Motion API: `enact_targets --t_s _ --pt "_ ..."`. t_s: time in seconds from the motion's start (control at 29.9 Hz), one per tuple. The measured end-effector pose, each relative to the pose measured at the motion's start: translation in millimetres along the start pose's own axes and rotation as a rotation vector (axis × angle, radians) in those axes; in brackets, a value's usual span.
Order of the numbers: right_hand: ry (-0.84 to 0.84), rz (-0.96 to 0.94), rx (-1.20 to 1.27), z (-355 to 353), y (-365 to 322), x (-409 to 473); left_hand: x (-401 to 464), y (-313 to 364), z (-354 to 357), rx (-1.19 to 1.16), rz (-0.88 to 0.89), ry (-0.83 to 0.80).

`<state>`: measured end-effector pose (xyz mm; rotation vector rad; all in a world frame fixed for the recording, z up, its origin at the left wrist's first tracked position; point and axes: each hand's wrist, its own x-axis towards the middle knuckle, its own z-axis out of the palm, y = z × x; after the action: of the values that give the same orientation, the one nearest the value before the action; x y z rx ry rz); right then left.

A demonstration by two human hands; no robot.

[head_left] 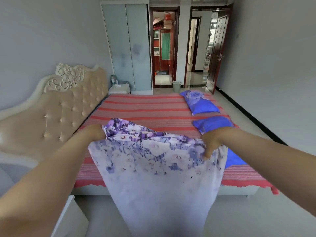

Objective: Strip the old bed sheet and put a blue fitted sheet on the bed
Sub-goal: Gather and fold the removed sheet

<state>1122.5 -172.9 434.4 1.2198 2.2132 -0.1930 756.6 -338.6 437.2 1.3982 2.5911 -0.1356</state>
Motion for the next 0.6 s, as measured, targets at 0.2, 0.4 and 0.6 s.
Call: enact_targets --t_s 0.2,0.4,0.6 --pt "-0.131 -0.068 0.253 -36.9 14.6 0.9 15.0 -18.5 -25.2 -0.868 -0.065 -0.208" --pt "-0.171 -0.236 0.734 -128.5 58.1 9.3 56.3 -1.4 -100.4 -1.520 0.094 -0.016" --pt "0.041 -0.348 1.059 -204.4 66.1 69.8 123.7 39.5 -164.9 -1.694 0.101 0.253"
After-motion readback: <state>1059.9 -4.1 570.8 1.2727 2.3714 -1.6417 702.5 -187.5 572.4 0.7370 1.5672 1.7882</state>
